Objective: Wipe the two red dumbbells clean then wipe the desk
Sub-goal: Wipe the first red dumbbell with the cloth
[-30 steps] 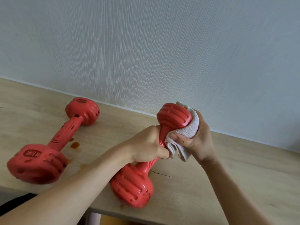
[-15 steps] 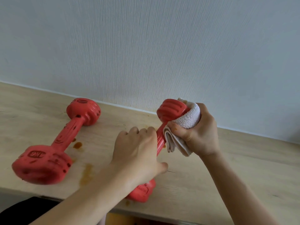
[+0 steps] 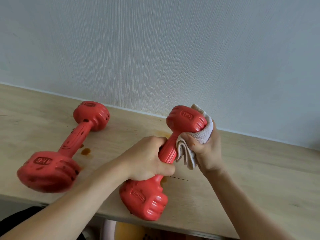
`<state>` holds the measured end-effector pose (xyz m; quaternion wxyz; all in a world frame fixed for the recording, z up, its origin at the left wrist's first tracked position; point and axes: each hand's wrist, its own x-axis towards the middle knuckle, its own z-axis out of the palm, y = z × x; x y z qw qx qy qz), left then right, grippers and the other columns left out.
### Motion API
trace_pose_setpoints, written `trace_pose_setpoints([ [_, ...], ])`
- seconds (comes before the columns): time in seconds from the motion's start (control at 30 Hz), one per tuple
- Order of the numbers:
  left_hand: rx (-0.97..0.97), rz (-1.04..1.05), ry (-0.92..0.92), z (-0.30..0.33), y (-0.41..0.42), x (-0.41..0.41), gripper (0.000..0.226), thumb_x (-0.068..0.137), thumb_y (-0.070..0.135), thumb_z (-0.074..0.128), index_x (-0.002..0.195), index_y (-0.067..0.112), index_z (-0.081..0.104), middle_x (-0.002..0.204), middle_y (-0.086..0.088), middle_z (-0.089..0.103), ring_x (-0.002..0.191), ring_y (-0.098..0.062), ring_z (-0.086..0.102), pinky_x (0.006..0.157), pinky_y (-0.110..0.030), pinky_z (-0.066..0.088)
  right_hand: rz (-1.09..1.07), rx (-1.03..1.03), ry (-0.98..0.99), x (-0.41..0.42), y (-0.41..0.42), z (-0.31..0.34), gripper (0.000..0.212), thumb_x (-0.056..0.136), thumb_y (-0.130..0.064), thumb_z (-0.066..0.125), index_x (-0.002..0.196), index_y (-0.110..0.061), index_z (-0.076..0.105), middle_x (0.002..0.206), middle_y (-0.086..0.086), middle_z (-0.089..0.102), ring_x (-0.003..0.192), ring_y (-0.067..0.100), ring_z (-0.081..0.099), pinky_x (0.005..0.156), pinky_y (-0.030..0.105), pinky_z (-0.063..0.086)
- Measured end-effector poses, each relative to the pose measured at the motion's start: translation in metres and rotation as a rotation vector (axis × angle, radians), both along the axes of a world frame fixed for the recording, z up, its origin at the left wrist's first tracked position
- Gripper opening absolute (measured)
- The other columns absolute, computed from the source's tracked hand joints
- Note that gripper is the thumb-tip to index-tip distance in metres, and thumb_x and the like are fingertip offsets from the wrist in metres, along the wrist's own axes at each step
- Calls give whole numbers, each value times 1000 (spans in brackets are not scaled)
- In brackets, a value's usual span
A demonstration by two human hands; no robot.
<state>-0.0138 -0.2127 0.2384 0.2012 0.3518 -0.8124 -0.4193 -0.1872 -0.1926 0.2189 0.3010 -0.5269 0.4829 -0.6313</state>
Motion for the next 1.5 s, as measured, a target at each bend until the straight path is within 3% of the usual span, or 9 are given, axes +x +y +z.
trace_pose_setpoints([
  [0.2, 145, -96, 8, 3, -7, 3, 23, 70, 15, 77, 80, 17, 56, 61, 15, 53, 57, -3, 53, 58, -20, 45, 44, 24, -185, 9, 0, -5, 80, 56, -28, 80, 124, 0, 46, 100, 20, 59, 84, 26, 62, 72, 38, 52],
  [0.33, 151, -125, 11, 5, -8, 4, 35, 67, 27, 74, 96, 14, 60, 80, -1, 61, 72, -15, 60, 76, -34, 52, -56, -26, -146, 10, 4, 5, 69, 52, -27, 80, 113, -9, 52, 93, 1, 67, 83, 18, 66, 71, 31, 53],
  [0.53, -376, 174, -441, 18, 12, 1, 51, 65, 69, 63, 95, 30, 49, 82, 12, 54, 81, -10, 52, 75, -30, 43, -130, -60, -112, 13, 6, 17, 76, 49, -22, 84, 116, -8, 52, 89, -8, 68, 78, 4, 67, 66, 20, 52],
  [0.67, -548, 289, -401, 15, 24, -5, 41, 70, 55, 66, 88, 24, 46, 74, 10, 44, 75, -16, 48, 65, -28, 31, -222, -56, -13, 20, 10, 19, 75, 53, -26, 84, 119, -17, 51, 101, -5, 65, 89, 6, 66, 76, 25, 54],
  [0.87, -210, 105, -134, 6, 4, 1, 21, 65, 25, 70, 76, 24, 52, 64, 8, 52, 61, -12, 52, 55, -24, 36, -161, -78, -130, 30, 8, 10, 77, 61, -31, 81, 125, -7, 47, 107, 22, 61, 90, 31, 64, 81, 49, 54],
  [1.07, 191, -131, 71, -2, 2, -4, 23, 70, 14, 71, 89, 7, 59, 65, -5, 57, 57, -19, 55, 59, -32, 47, 77, -2, -365, 24, 7, 0, 46, 66, -28, 74, 97, 0, 57, 69, 4, 60, 62, 16, 58, 58, 28, 48],
  [1.2, 267, -194, 45, 4, -1, -4, 33, 70, 22, 72, 98, 9, 60, 73, 3, 59, 67, -11, 59, 66, -31, 51, 32, 27, -396, 23, 10, 6, 55, 58, -29, 77, 97, 4, 58, 68, 4, 63, 60, 17, 61, 55, 27, 49],
  [1.33, 13, -11, -166, 14, 5, -5, 30, 73, 43, 72, 93, 25, 58, 78, 12, 60, 74, -9, 60, 79, -39, 52, -88, -59, -307, 24, 8, 21, 69, 55, -28, 81, 112, -1, 56, 88, 10, 64, 77, 21, 63, 71, 35, 53],
  [1.5, -473, 253, -407, 14, 38, -11, 46, 65, 68, 58, 83, 29, 43, 79, 13, 52, 76, -10, 48, 69, -28, 34, -199, -153, -242, 19, 10, 29, 41, 58, -20, 83, 92, -29, 62, 82, -2, 66, 75, 14, 63, 69, 31, 53],
])
